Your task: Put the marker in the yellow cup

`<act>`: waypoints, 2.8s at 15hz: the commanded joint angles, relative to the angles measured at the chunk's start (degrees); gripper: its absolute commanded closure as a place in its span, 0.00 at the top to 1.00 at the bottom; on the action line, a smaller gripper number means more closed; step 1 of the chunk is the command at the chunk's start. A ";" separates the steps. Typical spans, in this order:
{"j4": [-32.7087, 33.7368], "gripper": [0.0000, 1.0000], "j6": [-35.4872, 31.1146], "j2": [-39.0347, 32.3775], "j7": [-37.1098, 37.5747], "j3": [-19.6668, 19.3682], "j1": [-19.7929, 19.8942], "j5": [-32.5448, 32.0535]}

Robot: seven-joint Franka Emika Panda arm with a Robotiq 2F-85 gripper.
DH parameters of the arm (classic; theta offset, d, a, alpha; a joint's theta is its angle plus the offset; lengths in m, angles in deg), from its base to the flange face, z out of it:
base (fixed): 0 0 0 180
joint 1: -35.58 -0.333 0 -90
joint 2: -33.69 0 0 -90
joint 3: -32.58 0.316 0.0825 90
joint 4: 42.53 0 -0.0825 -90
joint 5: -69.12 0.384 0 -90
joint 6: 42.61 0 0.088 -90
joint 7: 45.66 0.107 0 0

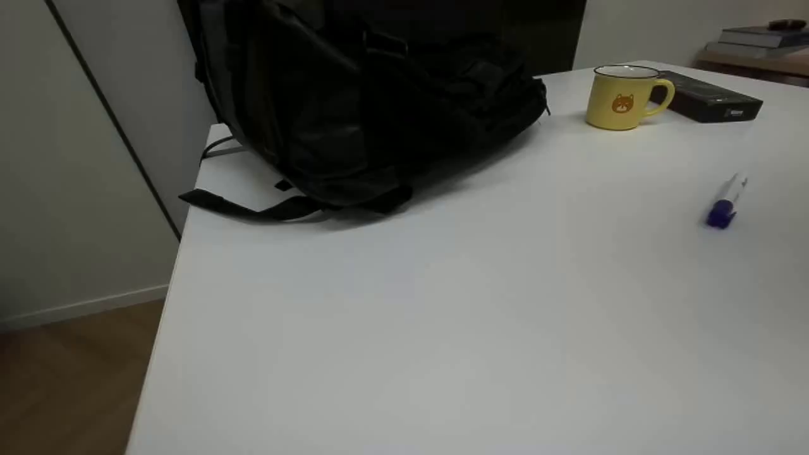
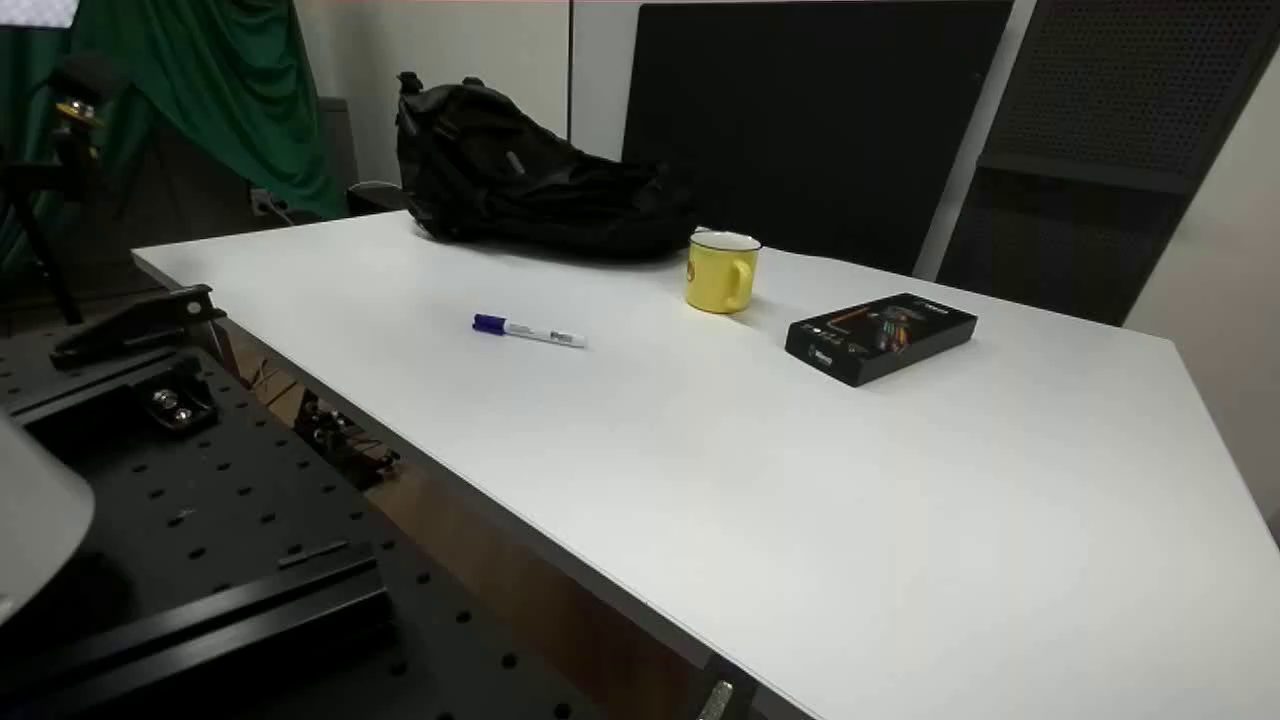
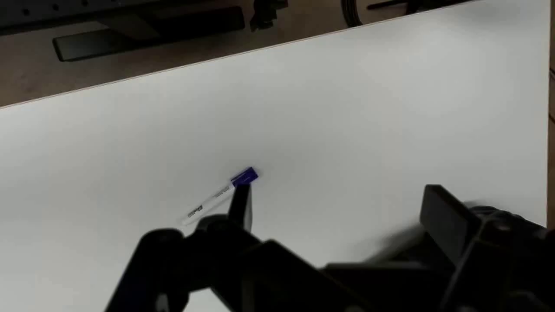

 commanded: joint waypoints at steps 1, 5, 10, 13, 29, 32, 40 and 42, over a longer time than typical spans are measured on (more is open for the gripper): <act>0.06 1.00 0.11 0.01 0.06 -0.15 -0.11 -0.12; 0.06 1.00 0.11 0.01 0.06 -0.15 -0.10 -0.12; -0.26 1.00 -0.38 0.37 1.70 -0.44 1.67 -1.25; -0.79 1.00 -3.51 0.71 4.25 -0.96 4.53 -1.29; 9.00 1.00 -23.97 -15.70 27.72 -5.41 23.86 -8.27; 12.07 1.00 -26.09 -22.90 38.88 -5.22 25.79 -15.84; 24.62 1.00 -15.19 -39.41 57.06 -9.82 17.91 -25.14; 27.66 1.00 -12.86 -42.83 56.73 -10.74 14.80 -23.51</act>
